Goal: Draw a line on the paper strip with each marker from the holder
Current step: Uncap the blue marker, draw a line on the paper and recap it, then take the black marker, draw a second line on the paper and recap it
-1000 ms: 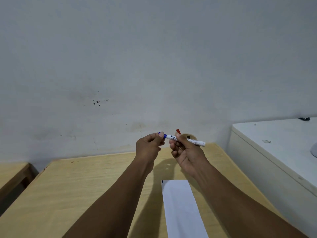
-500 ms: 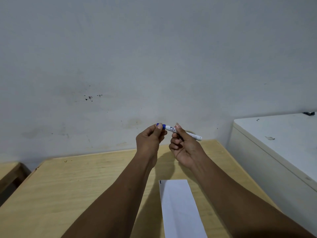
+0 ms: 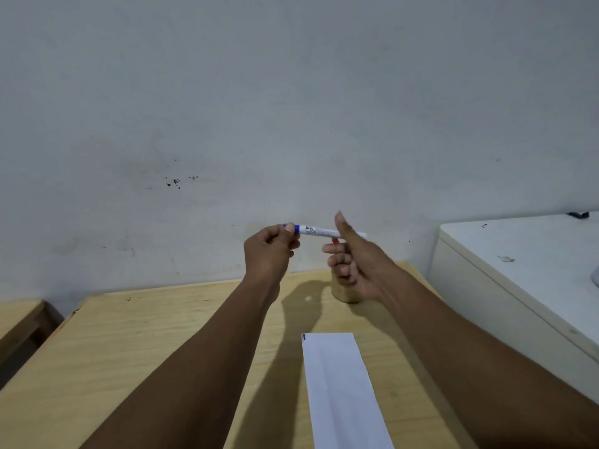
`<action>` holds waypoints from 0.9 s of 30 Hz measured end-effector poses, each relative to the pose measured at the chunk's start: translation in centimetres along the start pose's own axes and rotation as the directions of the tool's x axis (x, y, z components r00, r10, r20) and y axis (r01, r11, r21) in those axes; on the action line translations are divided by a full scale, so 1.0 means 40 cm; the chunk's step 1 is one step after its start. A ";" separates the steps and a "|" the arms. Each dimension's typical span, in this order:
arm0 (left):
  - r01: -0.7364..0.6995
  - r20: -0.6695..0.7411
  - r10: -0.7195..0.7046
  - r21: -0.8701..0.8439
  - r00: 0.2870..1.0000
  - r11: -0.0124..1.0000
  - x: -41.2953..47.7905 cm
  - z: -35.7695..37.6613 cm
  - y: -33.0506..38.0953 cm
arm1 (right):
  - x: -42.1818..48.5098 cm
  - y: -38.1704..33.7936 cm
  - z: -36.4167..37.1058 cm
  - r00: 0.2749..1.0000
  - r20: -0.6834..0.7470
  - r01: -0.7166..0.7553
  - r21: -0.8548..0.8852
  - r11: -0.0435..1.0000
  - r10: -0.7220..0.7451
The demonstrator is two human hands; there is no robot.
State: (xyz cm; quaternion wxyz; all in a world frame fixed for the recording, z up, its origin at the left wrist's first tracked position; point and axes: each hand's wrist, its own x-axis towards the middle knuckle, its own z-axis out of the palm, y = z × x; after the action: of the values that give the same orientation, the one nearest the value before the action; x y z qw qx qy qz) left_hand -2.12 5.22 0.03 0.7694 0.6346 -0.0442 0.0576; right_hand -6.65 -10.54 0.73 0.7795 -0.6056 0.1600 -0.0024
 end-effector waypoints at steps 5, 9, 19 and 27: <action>-0.078 -0.016 0.082 0.177 0.996 0.981 0.051 -0.007 0.004 | 0.015 -0.051 -0.136 0.867 -0.297 0.171 -0.578 0.798 -0.401; -0.134 0.032 0.131 0.334 0.991 0.933 0.060 0.033 -0.009 | 0.044 -0.024 -0.154 0.921 -0.038 0.195 -0.817 0.544 -0.387; -0.308 0.320 0.133 0.591 0.938 0.746 0.056 0.119 -0.026 | 0.068 -0.044 -0.162 0.742 -0.068 0.378 -0.779 0.500 -0.667; -0.356 0.328 0.219 0.448 0.919 0.820 0.003 0.135 0.081 | -0.031 -0.129 -0.097 0.624 0.019 0.588 -0.670 0.453 -0.781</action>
State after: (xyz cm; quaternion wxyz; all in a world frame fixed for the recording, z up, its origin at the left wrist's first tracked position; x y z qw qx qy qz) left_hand -2.43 0.54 4.23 0.5484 0.7993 -0.2250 0.0991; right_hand -7.83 -15.33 5.08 0.4314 -0.8286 0.0033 -0.3568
